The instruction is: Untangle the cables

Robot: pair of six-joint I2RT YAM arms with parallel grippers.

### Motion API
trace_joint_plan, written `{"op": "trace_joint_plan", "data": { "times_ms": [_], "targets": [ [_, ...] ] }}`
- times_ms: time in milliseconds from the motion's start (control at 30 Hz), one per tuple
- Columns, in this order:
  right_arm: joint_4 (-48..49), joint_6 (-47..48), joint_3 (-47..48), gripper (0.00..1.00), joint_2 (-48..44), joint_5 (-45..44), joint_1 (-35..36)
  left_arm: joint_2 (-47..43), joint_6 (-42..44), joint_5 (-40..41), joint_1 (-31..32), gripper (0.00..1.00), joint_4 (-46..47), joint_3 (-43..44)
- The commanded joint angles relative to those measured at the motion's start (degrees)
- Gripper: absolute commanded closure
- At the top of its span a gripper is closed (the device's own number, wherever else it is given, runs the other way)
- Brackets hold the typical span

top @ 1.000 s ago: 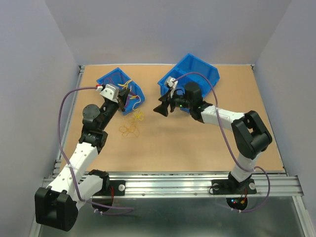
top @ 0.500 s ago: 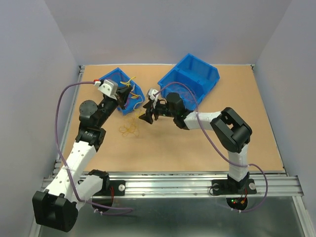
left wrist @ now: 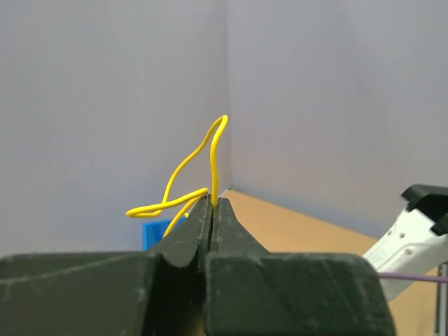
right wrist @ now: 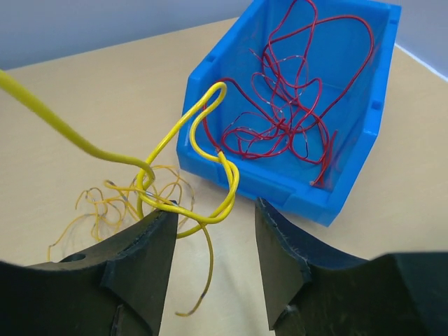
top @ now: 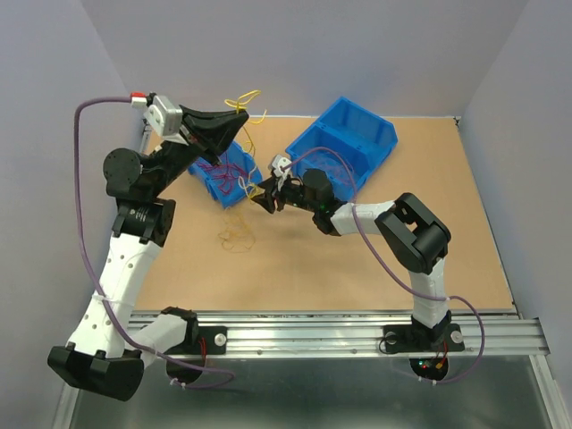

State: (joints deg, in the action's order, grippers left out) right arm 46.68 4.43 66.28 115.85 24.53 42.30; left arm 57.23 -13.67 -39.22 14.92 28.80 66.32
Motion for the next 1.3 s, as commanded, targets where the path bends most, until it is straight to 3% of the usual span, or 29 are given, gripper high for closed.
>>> {"op": "trace_joint_plan", "data": {
  "times_ms": [0, 67, 267, 533, 600, 633, 667, 767, 900, 1267],
  "targets": [
    [5.18, -0.12, -0.45, 0.48, -1.33, -1.33, 0.15, 0.51, -7.50, -3.14, 0.11, 1.00, 5.39, 12.82],
    [5.35, -0.29, -0.71, 0.49, -1.07, -1.16, 0.15, 1.04, -7.95, -1.48, 0.02, 1.00, 5.31, 16.98],
    [6.23, 0.32, -4.13, 0.75, -3.08, -1.68, 0.06, -0.89, -6.46, 7.30, 0.11, 1.00, 6.36, 24.11],
    [7.73, 1.73, -9.93, 0.76, -7.30, -2.47, 0.15, -2.12, -2.68, 14.26, 0.11, 1.00, 6.01, 21.67],
    [8.60, 1.90, -11.25, 0.68, -9.41, -3.26, 0.06, -2.12, -3.11, 13.39, 0.02, 1.00, 6.01, 19.91],
    [9.04, 1.90, -12.57, 0.59, -10.20, -3.00, 0.06, -2.12, -3.20, 12.95, 0.11, 1.00, 6.01, 17.98],
    [9.57, 1.82, -13.36, 0.43, -11.17, -2.48, 0.15, -2.12, -3.38, 12.33, 0.02, 1.00, 5.92, 16.92],
    [10.89, 1.73, -15.74, 0.27, -14.77, 3.48, 0.06, -2.83, -4.17, 12.15, 0.11, 1.00, 6.53, 13.05],
    [13.43, -1.77, -16.71, 0.20, -18.20, 16.38, 0.06, -3.62, -5.22, 11.63, 0.20, 1.00, 7.76, 9.18],
    [30.14, -17.78, -14.34, 0.20, -14.70, 24.16, 0.06, -2.74, -8.39, 9.34, 0.29, 1.00, 8.38, 6.80]
  ]
}}
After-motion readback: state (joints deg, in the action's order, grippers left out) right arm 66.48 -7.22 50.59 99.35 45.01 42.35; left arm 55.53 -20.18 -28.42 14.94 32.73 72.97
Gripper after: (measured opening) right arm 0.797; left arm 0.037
